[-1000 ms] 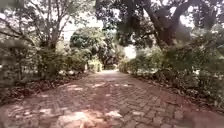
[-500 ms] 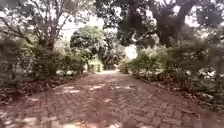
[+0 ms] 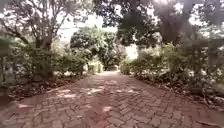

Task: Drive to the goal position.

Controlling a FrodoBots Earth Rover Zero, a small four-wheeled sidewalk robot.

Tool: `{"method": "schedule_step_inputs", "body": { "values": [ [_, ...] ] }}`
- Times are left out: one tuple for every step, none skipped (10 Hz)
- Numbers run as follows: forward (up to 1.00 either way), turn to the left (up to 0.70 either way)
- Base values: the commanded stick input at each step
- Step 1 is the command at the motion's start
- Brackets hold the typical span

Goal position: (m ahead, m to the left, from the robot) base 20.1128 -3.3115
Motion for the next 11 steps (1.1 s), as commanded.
{"method": "schedule_step_inputs", "body": {
  "values": [
    [0.70, 0.00],
    [0.70, 0.00],
    [0.70, 0.00],
    [0.70, 0.00],
    [0.70, 0.00],
    [0.70, 0.00],
    [0.70, 0.00],
    [0.70, 0.00],
    [0.70, 0.00],
    [0.70, 0.00],
    [0.70, 0.00]
  ]
}}
